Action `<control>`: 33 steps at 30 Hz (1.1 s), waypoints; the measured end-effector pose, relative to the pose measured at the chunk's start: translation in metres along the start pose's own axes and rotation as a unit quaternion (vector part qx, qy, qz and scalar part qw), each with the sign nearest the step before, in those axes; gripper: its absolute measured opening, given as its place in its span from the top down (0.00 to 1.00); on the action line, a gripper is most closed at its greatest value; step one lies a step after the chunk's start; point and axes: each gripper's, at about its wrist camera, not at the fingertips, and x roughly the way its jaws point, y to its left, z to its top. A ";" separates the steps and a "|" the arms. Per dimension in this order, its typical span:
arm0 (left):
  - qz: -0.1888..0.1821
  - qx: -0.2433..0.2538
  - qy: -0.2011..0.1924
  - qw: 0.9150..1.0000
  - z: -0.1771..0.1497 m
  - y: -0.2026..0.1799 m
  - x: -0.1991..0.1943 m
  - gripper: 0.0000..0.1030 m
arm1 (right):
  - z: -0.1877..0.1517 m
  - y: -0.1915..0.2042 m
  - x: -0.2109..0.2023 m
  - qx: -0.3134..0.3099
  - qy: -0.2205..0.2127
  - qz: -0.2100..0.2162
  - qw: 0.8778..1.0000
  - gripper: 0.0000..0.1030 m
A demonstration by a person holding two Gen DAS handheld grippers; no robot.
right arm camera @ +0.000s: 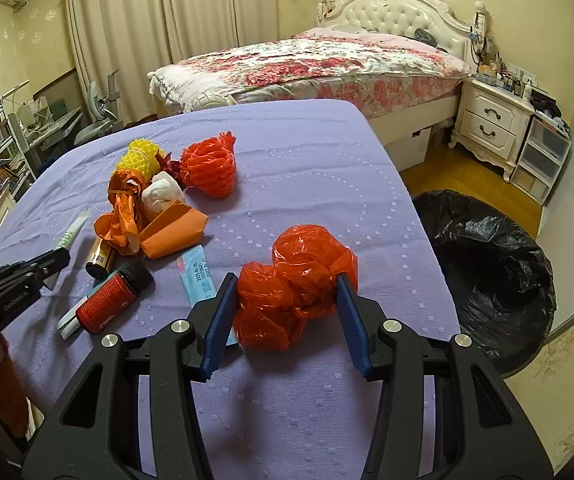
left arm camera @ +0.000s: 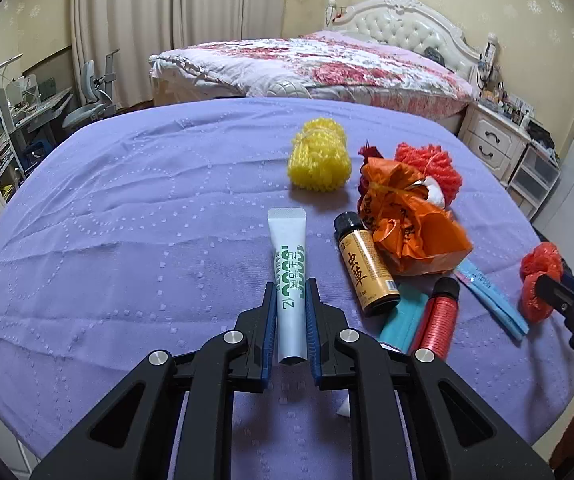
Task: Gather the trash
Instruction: 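Lift the red bag with the right tool while the left tool grasps the white tube, then carry both items over the black bin and open both tools to drop them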
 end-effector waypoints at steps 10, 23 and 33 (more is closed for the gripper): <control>-0.028 0.022 -0.047 0.998 0.013 -0.030 -0.030 0.86 | 0.003 -0.027 -0.014 0.015 -0.014 -0.028 0.999 0.54; -0.109 0.110 -0.064 0.986 0.027 -0.140 -0.019 0.86 | 0.015 -0.093 -0.029 0.046 -0.038 -0.096 0.994 0.54; -0.135 0.164 -0.053 0.976 0.040 -0.218 0.020 0.85 | 0.019 -0.139 -0.016 0.061 -0.030 -0.131 0.989 0.53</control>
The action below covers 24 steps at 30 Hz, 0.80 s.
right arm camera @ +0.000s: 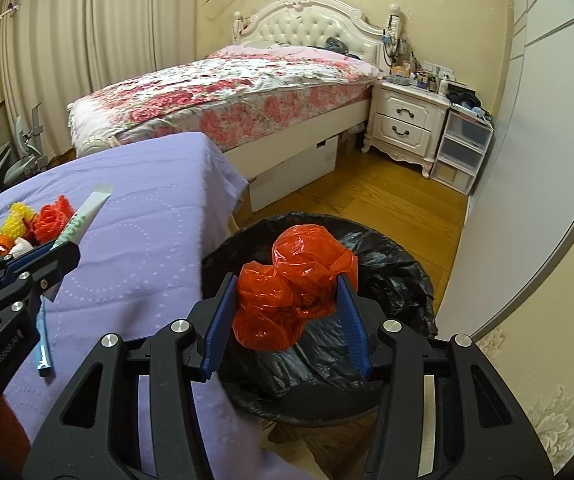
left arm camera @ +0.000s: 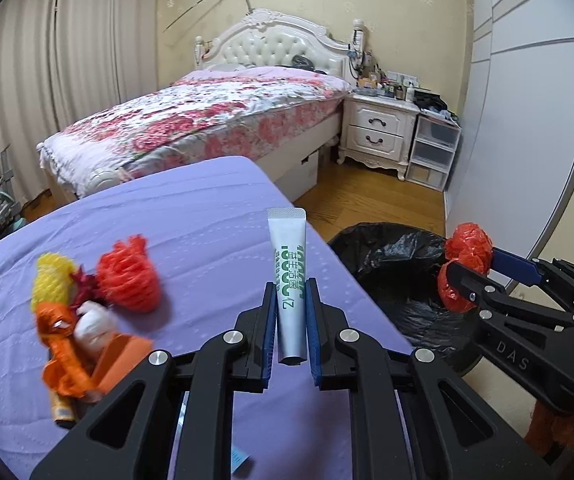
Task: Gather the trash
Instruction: 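Carry both items over the black bin and open both tools to drop them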
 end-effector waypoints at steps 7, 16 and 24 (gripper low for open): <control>-0.013 0.025 0.009 1.000 0.011 -0.028 0.030 0.85 | -0.002 -0.022 0.025 0.028 0.017 -0.007 0.999 0.53; -0.022 0.039 0.022 0.999 0.019 -0.051 0.054 0.85 | 0.000 -0.045 0.045 0.055 0.027 -0.016 0.998 0.53; -0.015 0.050 0.024 0.998 0.018 -0.060 0.062 0.46 | -0.003 -0.056 0.050 0.066 0.027 -0.028 0.997 0.43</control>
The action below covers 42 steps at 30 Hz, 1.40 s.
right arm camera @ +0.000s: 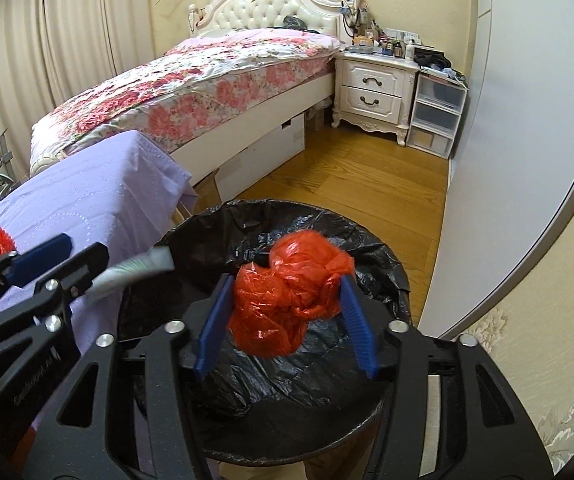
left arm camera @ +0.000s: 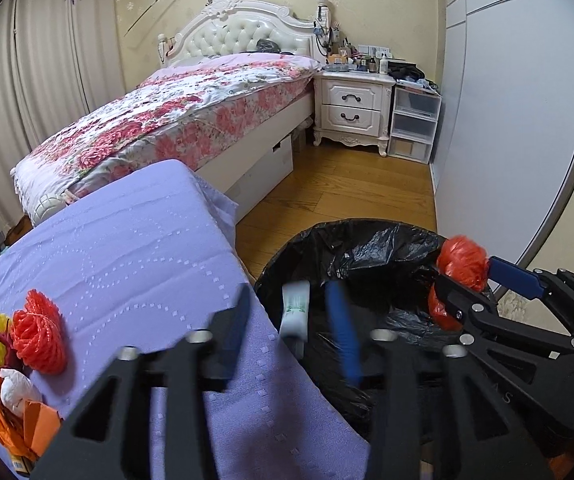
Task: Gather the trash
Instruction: 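Carry both items over the black bin and open both tools to drop them, then return both tools to the table toward the remaining items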
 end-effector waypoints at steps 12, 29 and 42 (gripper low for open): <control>0.016 -0.013 0.000 1.000 0.000 0.009 -0.009 0.28 | -0.001 -0.011 -0.007 0.020 -0.004 -0.011 1.000 0.41; 0.078 -0.056 0.004 0.995 -0.057 0.076 -0.091 0.27 | -0.034 0.047 -0.057 -0.035 -0.006 0.047 0.998 0.41; 0.136 -0.100 0.025 0.985 -0.117 0.134 -0.128 0.27 | -0.063 0.109 -0.085 -0.091 0.001 0.104 0.990 0.41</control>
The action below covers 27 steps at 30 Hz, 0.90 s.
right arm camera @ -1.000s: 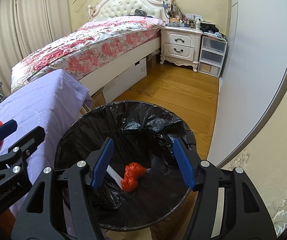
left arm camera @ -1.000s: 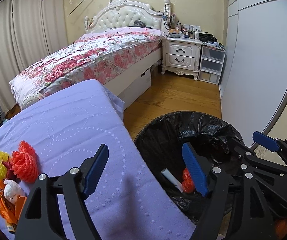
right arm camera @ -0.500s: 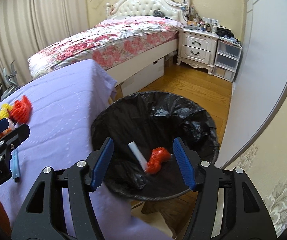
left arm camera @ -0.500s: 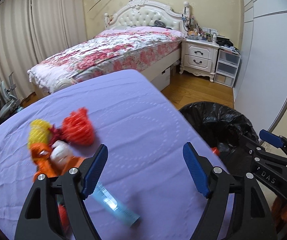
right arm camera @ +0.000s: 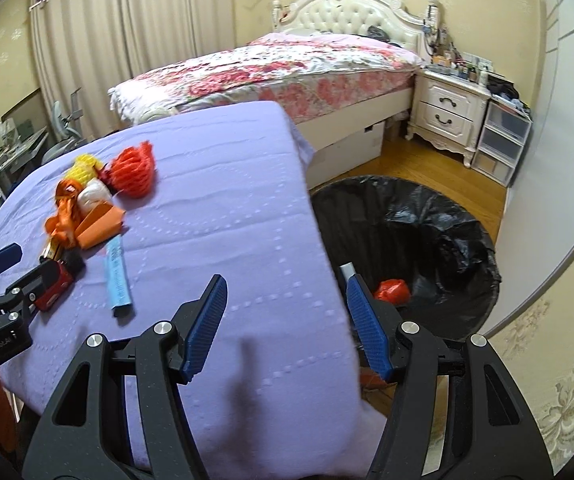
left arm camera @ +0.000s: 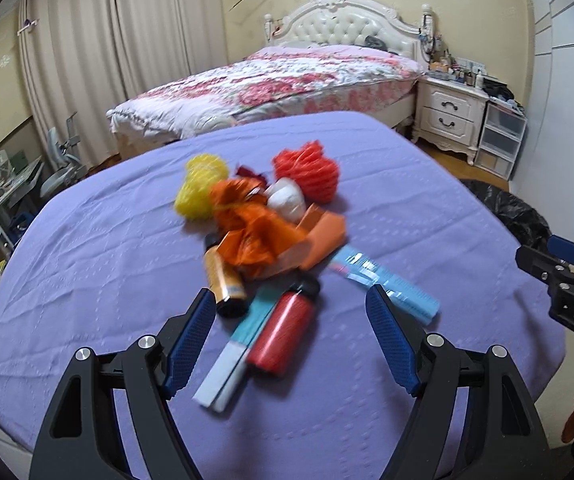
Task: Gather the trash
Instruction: 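Return both tools to the table toward the remaining items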
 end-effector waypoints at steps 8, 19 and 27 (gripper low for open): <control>-0.005 0.004 0.020 1.000 -0.009 0.009 0.015 0.43 | -0.007 0.020 0.010 -0.015 0.014 0.018 1.000 0.41; 0.001 0.020 0.025 0.999 -0.014 0.008 0.024 0.76 | -0.006 0.033 0.021 -0.022 0.024 0.032 0.999 0.41; -0.016 -0.003 0.014 1.000 -0.013 0.023 0.012 0.76 | -0.005 0.045 0.019 -0.034 0.022 0.038 0.998 0.41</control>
